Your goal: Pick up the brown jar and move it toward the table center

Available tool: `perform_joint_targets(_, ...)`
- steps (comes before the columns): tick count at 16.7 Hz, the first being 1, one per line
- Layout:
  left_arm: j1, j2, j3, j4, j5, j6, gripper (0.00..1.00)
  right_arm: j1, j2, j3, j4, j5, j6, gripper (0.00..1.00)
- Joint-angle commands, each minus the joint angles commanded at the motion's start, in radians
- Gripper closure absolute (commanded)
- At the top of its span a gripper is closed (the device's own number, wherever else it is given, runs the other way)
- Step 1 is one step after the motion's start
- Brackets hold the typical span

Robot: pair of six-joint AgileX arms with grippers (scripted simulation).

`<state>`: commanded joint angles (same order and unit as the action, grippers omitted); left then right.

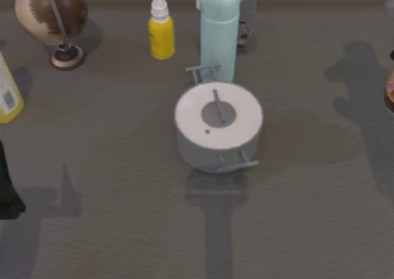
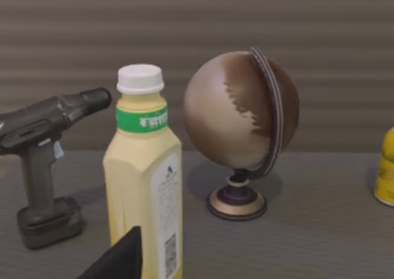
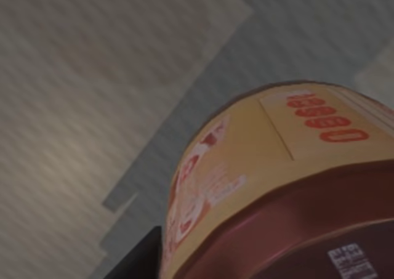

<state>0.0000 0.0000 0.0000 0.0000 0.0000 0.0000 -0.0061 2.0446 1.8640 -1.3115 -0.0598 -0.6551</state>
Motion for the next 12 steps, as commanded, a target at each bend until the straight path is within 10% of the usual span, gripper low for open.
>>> perform_joint_targets(6,0.0,0.0,0.0,0.0,0.0,0.0,0.0,0.035,0.015,-0.005,0.022,0.009,0.114,1.0)
perform_joint_targets(12,0.0,0.0,0.0,0.0,0.0,0.0,0.0,0.158,0.045,-0.037,0.096,0.046,0.538,1.0)
